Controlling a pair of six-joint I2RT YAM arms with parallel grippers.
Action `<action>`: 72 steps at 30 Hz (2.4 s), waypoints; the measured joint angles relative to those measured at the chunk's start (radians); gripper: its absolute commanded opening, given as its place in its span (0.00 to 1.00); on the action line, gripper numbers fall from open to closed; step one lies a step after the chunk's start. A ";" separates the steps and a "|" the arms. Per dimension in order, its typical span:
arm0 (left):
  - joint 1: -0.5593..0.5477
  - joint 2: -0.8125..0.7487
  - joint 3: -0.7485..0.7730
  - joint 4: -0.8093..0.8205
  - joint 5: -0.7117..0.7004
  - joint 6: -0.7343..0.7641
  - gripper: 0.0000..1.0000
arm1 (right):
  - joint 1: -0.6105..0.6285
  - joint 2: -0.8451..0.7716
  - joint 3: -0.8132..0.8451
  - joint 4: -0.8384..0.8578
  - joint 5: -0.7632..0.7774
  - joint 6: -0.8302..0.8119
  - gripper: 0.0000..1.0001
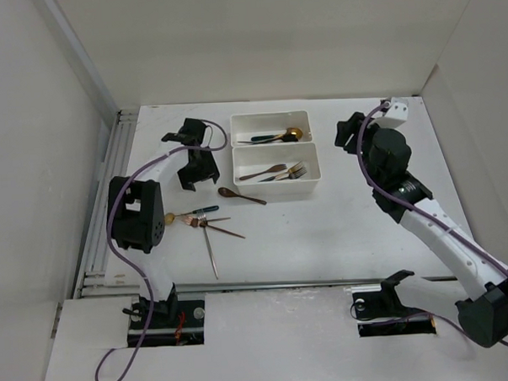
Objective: Sort the eating utensils into containers
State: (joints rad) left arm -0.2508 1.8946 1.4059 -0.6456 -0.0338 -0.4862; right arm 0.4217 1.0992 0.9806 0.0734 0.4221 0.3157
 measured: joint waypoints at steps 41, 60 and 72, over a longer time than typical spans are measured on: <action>0.203 0.098 0.013 -0.122 0.262 0.132 0.67 | 0.156 0.056 0.010 -0.100 0.203 -0.008 0.63; 0.257 0.242 0.259 0.086 0.111 0.275 0.67 | 0.162 0.165 0.094 -0.111 0.189 -0.085 0.63; 0.240 0.236 0.258 0.079 0.139 0.134 0.76 | 0.162 0.178 0.111 -0.111 0.163 -0.103 0.63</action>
State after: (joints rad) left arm -0.0105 2.1304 1.6638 -0.5663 0.1055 -0.3527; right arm 0.5838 1.2770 1.0920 -0.0380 0.5846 0.2131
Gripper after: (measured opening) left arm 0.747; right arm 0.632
